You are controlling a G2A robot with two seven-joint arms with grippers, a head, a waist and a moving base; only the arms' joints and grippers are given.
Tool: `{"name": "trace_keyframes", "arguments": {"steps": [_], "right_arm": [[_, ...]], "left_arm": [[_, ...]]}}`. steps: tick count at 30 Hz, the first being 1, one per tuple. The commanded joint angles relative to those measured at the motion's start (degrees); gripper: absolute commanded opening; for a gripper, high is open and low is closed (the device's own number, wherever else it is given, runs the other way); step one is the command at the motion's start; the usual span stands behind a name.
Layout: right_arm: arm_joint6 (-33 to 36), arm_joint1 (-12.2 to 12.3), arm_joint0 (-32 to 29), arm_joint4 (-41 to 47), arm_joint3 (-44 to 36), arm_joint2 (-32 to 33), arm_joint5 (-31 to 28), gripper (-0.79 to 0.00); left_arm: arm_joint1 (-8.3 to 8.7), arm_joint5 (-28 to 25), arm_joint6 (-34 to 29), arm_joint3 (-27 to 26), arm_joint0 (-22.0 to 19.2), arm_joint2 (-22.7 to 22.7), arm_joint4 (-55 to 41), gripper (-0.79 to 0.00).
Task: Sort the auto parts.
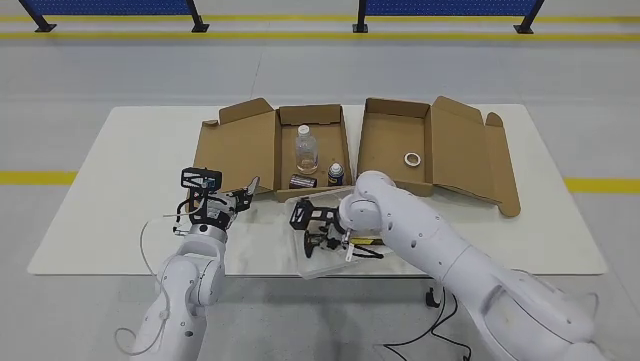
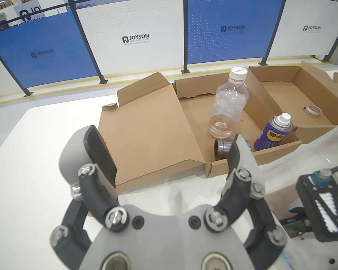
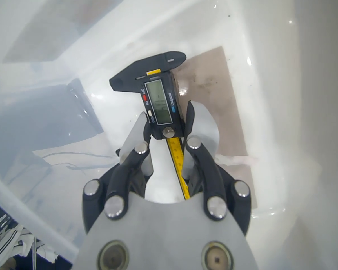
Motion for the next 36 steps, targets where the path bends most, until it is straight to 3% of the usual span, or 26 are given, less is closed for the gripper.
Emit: {"name": "trace_keyframes", "arguments": {"steps": [1, 13, 22, 30, 36], "right_arm": [[0.26, 0.8, -0.57, -0.7, -2.64, 1.02, 0.62, -0.785], [0.59, 7.49, -7.4, -5.98, -18.93, 11.44, 0.99, -0.785], [-2.05, 12.73, -16.77, -10.86, -33.82, 23.04, -1.81, -0.785], [-8.5, 15.43, -24.29, -10.58, -40.03, 32.04, -2.92, -0.785], [-4.54, 16.01, -24.23, -10.24, -39.63, 32.46, -4.0, -0.785]], "left_arm": [[0.0, 0.0, 0.0, 0.0, 0.0, 0.0, 0.0, 0.0], [0.0, 0.0, 0.0, 0.0, 0.0, 0.0, 0.0, 0.0], [0.0, 0.0, 0.0, 0.0, 0.0, 0.0, 0.0, 0.0], [0.0, 0.0, 0.0, 0.0, 0.0, 0.0, 0.0, 0.0], [0.0, 0.0, 0.0, 0.0, 0.0, 0.0, 0.0, 0.0]]}}
